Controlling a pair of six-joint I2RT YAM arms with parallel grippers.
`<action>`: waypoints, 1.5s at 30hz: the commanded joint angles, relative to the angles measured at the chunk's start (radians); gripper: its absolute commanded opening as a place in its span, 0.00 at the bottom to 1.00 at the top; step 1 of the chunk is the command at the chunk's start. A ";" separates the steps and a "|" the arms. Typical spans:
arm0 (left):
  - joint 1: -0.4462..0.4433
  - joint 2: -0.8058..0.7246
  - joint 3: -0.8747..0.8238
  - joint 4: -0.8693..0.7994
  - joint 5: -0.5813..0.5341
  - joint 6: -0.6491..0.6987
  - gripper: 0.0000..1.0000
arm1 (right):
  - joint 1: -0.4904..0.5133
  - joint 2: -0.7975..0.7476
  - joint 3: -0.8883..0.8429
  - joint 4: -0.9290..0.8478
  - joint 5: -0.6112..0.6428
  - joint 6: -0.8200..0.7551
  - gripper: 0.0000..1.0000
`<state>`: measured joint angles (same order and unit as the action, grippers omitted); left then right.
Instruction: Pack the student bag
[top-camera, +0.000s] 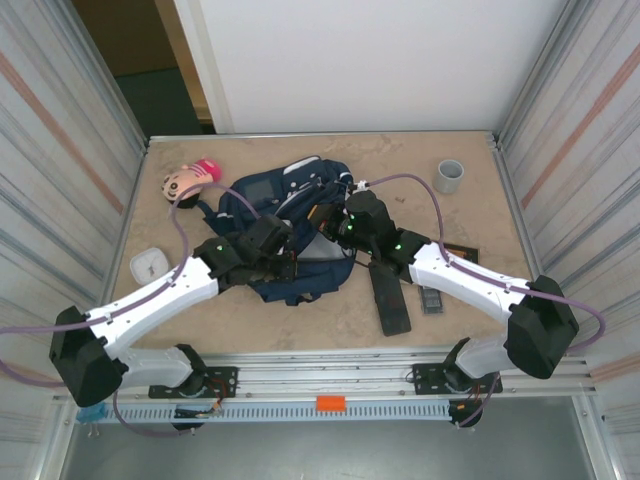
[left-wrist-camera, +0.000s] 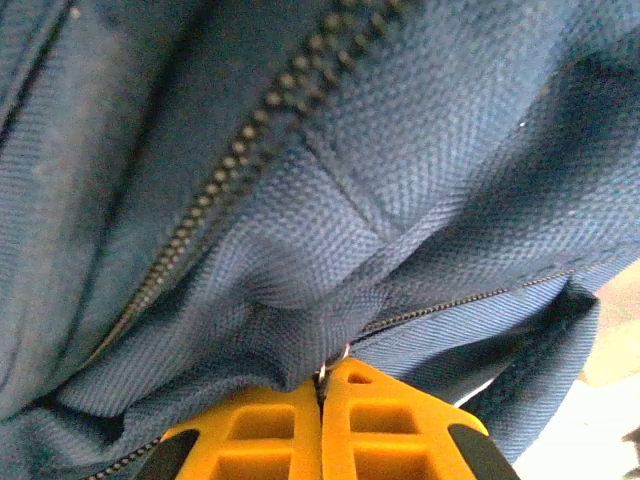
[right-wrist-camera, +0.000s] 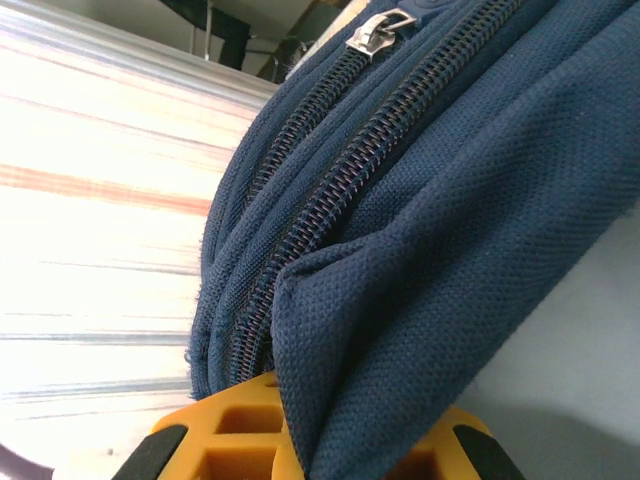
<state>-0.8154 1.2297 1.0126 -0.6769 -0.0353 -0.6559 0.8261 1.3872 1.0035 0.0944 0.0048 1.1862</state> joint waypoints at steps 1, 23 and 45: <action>0.058 -0.052 -0.041 0.102 0.137 -0.033 0.00 | 0.011 -0.040 0.049 0.060 -0.039 -0.114 0.00; 0.266 -0.093 -0.011 -0.093 0.402 0.319 0.00 | -0.187 -0.028 0.050 -0.080 -0.351 -0.303 0.00; 0.375 -0.185 -0.133 0.244 0.574 0.199 0.00 | -0.052 -0.068 -0.111 0.054 -0.200 0.119 0.49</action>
<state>-0.4374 1.0630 0.8593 -0.5640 0.4530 -0.4221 0.7074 1.3205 0.9031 0.0628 -0.2695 1.1973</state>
